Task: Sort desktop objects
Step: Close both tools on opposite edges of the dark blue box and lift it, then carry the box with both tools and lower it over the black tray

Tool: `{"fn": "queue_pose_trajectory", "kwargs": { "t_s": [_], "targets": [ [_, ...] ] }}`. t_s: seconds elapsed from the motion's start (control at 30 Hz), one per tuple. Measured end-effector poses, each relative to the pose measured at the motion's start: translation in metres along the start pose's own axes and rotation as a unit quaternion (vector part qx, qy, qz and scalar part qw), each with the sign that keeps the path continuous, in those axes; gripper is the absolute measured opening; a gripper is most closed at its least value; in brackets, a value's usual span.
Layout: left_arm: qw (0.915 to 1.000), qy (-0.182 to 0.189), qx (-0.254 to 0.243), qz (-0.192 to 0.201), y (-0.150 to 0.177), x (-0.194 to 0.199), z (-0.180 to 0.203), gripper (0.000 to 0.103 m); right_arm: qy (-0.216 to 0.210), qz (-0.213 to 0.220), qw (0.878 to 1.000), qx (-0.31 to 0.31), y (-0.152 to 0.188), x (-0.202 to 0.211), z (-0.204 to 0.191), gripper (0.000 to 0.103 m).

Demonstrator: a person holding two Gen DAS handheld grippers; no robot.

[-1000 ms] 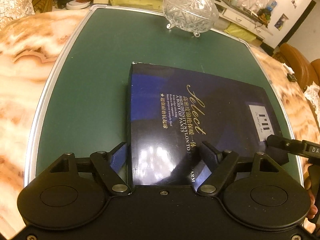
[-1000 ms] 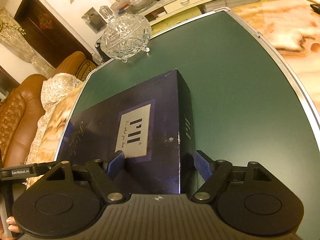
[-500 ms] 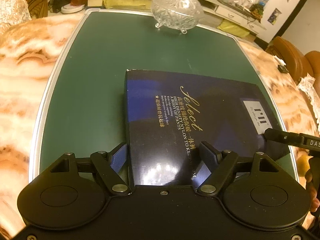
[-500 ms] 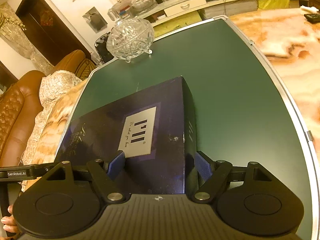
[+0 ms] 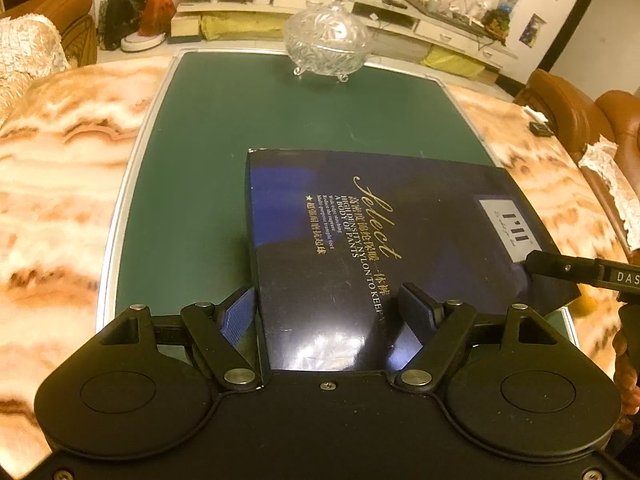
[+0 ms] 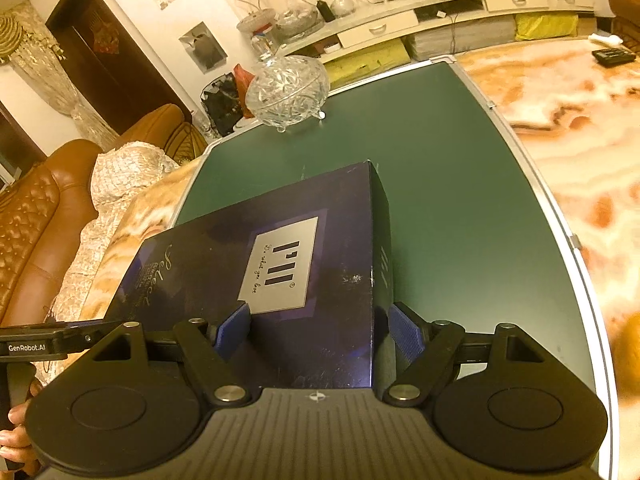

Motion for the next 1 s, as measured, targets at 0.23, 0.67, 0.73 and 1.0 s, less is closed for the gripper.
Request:
{"fn": "queue_pose_trajectory", "kwargs": {
  "t_s": [0.23, 0.67, 0.73, 1.0],
  "targets": [
    [0.9999, 0.004, -0.006, 0.014, 0.018, 0.048, 0.014, 0.077, -0.002, 0.017, 1.0, 0.016, 0.015, 0.051, -0.018, 0.08],
    [0.9994, 0.003, -0.021, 0.028, 0.073, 0.121, 0.029, 0.077, 0.009, 0.043, 0.998, 0.047, 0.063, 0.13, -0.047, 0.079],
    [0.9993, 0.003, -0.025, 0.027, 0.085, 0.128, 0.03, 0.077, 0.013, 0.042, 0.998, 0.05, 0.073, 0.137, -0.05, 0.079],
    [0.9993, 0.003, -0.03, 0.021, 0.118, 0.146, 0.028, 0.077, 0.016, 0.04, 0.998, 0.051, 0.108, 0.155, -0.054, 0.079]
  ]
}}
Point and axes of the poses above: each gripper's, at about its wrist camera, not at the fingertips, and x roughly against the way its jaws point, z to its right, y to its underside, the point moved 6 cm from there along -x, roughly the way its jaws point, and after that the axes turned 9 degrees about z, right-handed, at the moved point
